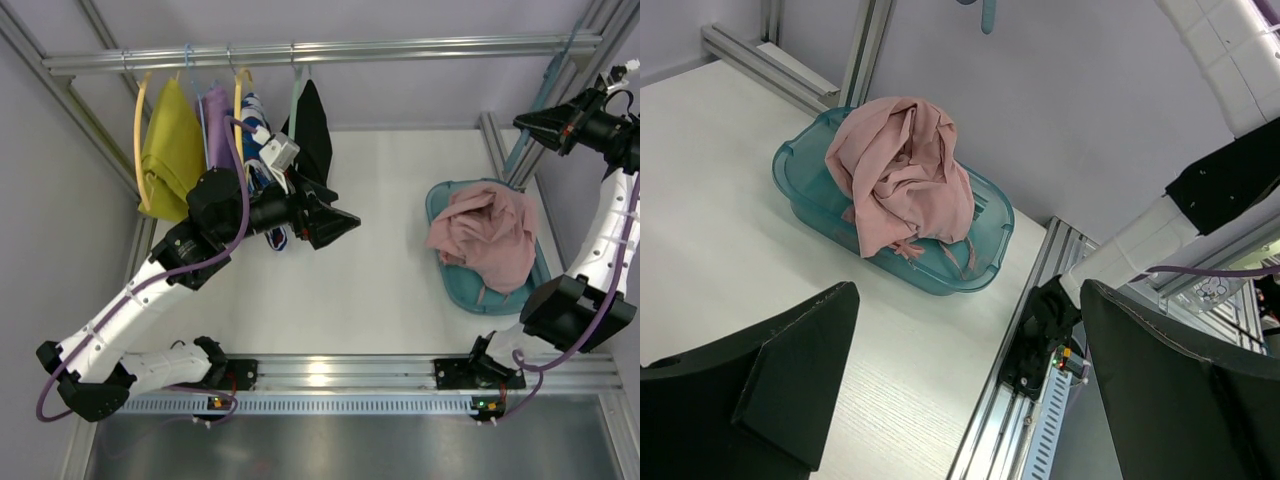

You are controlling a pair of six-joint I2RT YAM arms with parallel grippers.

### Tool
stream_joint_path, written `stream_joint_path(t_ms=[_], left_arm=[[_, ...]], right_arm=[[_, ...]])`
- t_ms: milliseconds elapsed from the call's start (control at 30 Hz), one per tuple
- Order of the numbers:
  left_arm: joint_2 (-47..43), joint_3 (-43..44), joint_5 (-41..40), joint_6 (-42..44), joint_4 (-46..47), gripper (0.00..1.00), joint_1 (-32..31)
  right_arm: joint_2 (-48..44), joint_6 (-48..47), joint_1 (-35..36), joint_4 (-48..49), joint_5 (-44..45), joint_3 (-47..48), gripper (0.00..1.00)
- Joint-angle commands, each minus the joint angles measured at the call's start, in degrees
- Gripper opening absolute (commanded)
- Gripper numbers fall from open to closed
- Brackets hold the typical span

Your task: Remove the trousers from the hanger

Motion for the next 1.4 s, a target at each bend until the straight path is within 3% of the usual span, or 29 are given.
stream_joint_path(t_ms=[0,233,433,700,1033,1367], left_arm=[[-0.9,-0.4,0.8,-0.6,3.1,0.99,0.5],[-0.7,-0.7,0.8,-0.7,3.2,0.99,0.6],[-0.8,-1.0,1.2,-0.8,3.1,0.99,0.8],[-0.7,-1.1,1.3,-1.2,3.1,0.99,0.7],[-0.5,-0.9,1.4,-1.8,3.2,0.99,0.7],[-1.0,-1.3,1.6,-2.1,3.1,0.99,1.3]], right_arm=[[1.4,1.6,-0.9,1.1,1.5,0.2,0.0],[2.2,-6.4,-0.9,-6.6,2.7,-1.5,0.0],[2.4,-2.8,-0.6,-2.7,-0.7,3.0,0.0],[-0.7,-1.0,-0.5,-0.9,-6.5,1.4,0.0],[-2.2,0.2,4.1,-1.2,-3.8,0.1,0.0],[1.4,5.5,7.5,6.4,-5.0,1.6,0.0]])
